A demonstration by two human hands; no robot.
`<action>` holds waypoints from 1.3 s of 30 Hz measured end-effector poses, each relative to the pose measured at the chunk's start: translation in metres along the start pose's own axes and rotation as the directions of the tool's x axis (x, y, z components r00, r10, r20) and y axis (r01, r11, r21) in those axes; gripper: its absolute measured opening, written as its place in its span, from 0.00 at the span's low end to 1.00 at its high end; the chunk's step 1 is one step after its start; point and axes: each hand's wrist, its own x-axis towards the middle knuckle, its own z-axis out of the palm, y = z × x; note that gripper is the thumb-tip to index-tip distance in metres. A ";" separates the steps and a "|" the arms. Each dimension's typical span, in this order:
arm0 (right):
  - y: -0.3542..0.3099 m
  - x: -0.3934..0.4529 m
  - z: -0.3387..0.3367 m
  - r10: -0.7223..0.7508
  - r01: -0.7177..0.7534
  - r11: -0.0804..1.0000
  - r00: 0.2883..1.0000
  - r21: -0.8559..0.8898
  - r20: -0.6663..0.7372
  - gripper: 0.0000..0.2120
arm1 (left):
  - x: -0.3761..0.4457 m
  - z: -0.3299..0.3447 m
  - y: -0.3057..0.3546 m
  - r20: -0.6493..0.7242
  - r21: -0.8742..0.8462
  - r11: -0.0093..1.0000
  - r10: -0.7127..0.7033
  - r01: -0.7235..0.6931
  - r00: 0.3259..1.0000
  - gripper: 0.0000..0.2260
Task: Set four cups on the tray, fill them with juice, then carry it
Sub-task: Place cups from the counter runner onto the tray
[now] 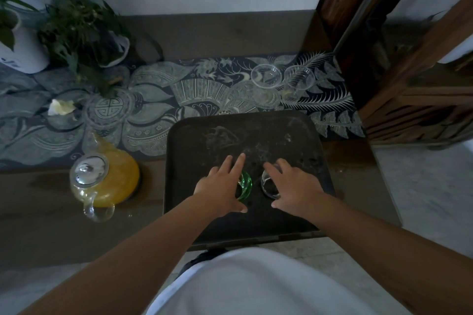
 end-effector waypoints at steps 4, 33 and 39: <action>0.001 -0.006 -0.001 0.030 -0.033 0.996 0.999 0.085 0.040 0.54 | -0.001 -0.002 -0.006 -0.034 0.033 0.999 0.032 -0.031 0.999 0.60; 0.122 0.133 -0.152 0.212 -0.164 0.966 0.944 0.198 -0.253 0.48 | 0.178 -0.180 0.018 -0.233 0.105 0.992 0.093 -0.070 0.968 0.51; 0.143 0.182 -0.172 0.123 -0.088 0.977 0.977 0.195 -0.176 0.47 | 0.228 -0.191 0.037 -0.182 0.071 0.996 0.072 -0.059 0.981 0.53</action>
